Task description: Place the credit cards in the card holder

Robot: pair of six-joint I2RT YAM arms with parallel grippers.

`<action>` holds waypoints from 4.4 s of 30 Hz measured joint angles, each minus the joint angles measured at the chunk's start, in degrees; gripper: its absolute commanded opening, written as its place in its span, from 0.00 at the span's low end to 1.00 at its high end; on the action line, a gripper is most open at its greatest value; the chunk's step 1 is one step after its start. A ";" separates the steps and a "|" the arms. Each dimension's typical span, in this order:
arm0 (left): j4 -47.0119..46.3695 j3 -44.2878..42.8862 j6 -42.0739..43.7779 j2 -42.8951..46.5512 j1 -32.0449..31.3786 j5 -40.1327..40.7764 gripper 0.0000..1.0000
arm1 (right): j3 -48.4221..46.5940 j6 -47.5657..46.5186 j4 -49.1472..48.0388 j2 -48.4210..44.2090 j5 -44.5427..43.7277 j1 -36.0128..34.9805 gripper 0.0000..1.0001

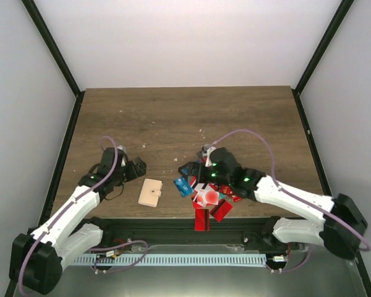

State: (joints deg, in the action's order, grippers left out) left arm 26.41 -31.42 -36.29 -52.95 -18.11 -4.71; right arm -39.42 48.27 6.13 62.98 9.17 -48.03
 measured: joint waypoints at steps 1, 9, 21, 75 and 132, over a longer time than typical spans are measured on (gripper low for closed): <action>0.63 0.20 -1.09 0.04 -1.62 0.92 1.00 | -0.85 0.57 1.11 2.08 -1.46 -2.60 1.00; 4.35 2.23 -10.16 -0.70 -13.29 8.33 0.74 | -8.90 3.52 5.86 19.28 -7.48 -13.79 0.89; 2.97 8.17 -17.16 -5.44 -22.23 10.29 0.41 | -9.01 3.72 5.84 23.96 -7.50 -14.36 0.71; -20.48 15.17 -11.61 2.86 -30.03 0.79 0.04 | -11.61 0.09 2.86 31.08 7.26 -7.93 0.64; -34.93 6.80 -0.28 16.24 -26.88 -27.71 0.24 | -2.12 -7.98 -29.18 7.15 58.60 9.70 0.01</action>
State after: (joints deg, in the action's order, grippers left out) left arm -8.51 -24.62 -36.58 -36.71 -44.99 -32.42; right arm -41.54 40.29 -23.05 70.13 67.77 -38.33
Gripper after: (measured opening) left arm 0.418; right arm 0.128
